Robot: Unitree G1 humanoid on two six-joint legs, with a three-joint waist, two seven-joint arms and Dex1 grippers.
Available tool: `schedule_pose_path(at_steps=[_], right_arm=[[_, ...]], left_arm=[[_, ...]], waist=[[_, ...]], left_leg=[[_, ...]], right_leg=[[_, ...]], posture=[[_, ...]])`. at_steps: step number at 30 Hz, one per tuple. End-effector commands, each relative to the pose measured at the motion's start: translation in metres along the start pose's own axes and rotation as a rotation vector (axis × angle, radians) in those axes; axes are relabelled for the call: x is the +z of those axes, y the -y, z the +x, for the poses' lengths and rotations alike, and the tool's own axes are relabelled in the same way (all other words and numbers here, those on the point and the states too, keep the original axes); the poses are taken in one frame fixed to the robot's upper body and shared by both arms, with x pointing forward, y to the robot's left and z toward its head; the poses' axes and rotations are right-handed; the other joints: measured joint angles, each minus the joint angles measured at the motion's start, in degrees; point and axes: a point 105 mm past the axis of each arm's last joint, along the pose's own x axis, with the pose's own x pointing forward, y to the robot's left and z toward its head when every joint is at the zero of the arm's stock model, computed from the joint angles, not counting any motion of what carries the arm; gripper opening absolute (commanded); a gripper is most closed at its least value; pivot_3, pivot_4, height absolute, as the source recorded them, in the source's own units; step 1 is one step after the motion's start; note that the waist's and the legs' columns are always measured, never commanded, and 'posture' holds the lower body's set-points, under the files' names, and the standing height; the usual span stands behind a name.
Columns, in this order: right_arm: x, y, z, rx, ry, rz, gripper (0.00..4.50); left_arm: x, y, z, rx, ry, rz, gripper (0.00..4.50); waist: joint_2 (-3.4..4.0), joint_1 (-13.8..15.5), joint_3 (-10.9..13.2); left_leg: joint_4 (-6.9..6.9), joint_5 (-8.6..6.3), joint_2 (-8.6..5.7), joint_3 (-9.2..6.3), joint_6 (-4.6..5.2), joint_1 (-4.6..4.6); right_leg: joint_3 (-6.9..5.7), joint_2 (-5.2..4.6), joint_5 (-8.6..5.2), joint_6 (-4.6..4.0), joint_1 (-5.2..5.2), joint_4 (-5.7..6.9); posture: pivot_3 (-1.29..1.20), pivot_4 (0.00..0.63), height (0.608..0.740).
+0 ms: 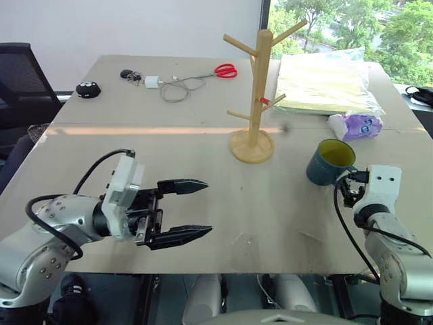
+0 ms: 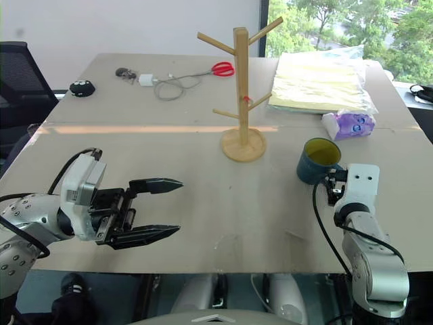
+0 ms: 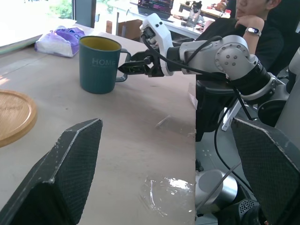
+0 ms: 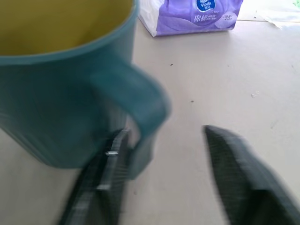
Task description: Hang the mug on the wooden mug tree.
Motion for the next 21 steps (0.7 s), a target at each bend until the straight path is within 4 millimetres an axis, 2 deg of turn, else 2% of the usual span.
schedule_pose_path(at_steps=[1,2,6,10,12,15,19,21], right_arm=[[0.01,0.006,0.003,-0.029,0.038,-0.008,0.55],[0.01,0.006,0.004,-0.029,0.037,-0.009,0.15],[0.014,0.006,0.008,-0.016,0.043,-0.016,0.15],[0.026,0.006,0.011,0.067,0.089,-0.036,0.15],[0.038,-0.003,0.009,0.199,0.137,-0.062,0.15],[0.069,-0.018,0.0,0.413,0.251,-0.126,0.15],[0.109,-0.035,-0.011,0.603,0.35,-0.212,0.15],[0.122,-0.043,-0.015,0.658,0.371,-0.223,0.15]], left_arm=[[0.008,0.004,0.0,0.001,0.01,0.066,4.5],[0.008,0.004,0.0,0.004,0.011,0.067,4.5],[0.008,0.004,-0.001,0.017,0.021,0.065,4.5],[0.008,0.001,-0.003,0.049,0.054,0.052,4.5],[0.01,-0.003,-0.004,0.088,0.088,0.049,4.5],[0.015,-0.012,-0.009,0.174,0.168,0.117,4.5],[0.016,-0.013,-0.018,0.189,0.215,0.152,4.5],[0.018,-0.013,-0.022,0.193,0.225,0.145,4.5]], waist=[[0.0,-0.05,0.0],[0.0,-0.06,0.0],[0.0,-0.11,0.0],[0.0,-0.53,0.0],[0.02,-0.59,0.01],[0.11,-0.85,0.07],[0.07,-1.18,0.07],[0.06,-1.05,0.06]], left_leg=[[0.0,0.0,0.0,0.0,0.0,0.0],[0.0,0.0,0.0,0.0,0.0,0.0],[0.0,-0.01,0.0,-0.02,0.02,0.0],[0.0,-0.01,0.0,0.04,0.03,0.0],[0.0,-0.03,-0.01,0.04,0.06,0.0],[0.0,-0.06,-0.01,0.04,0.11,0.01],[0.0,-0.08,-0.01,0.09,0.15,0.05],[-0.02,-0.08,0.01,0.03,0.15,0.06]], right_leg=[[0.0,0.0,0.0,0.0,0.0,0.0],[0.0,0.0,0.0,0.0,0.0,0.0],[-0.03,0.01,0.0,0.0,0.0,0.0],[0.04,0.0,0.01,0.0,0.0,0.0],[0.04,-0.01,0.01,0.0,0.0,0.0],[0.06,0.01,0.02,0.01,0.0,-0.01],[0.12,0.08,0.03,0.0,0.0,0.0],[0.05,0.12,0.03,0.0,0.0,0.01]], posture=[[0.0,0.15,0.74],[0.0,0.15,0.74],[0.0,0.15,0.74],[0.0,0.15,0.74],[0.0,0.15,0.74],[0.0,0.15,0.74],[0.0,0.15,0.74],[0.0,0.15,0.74]])
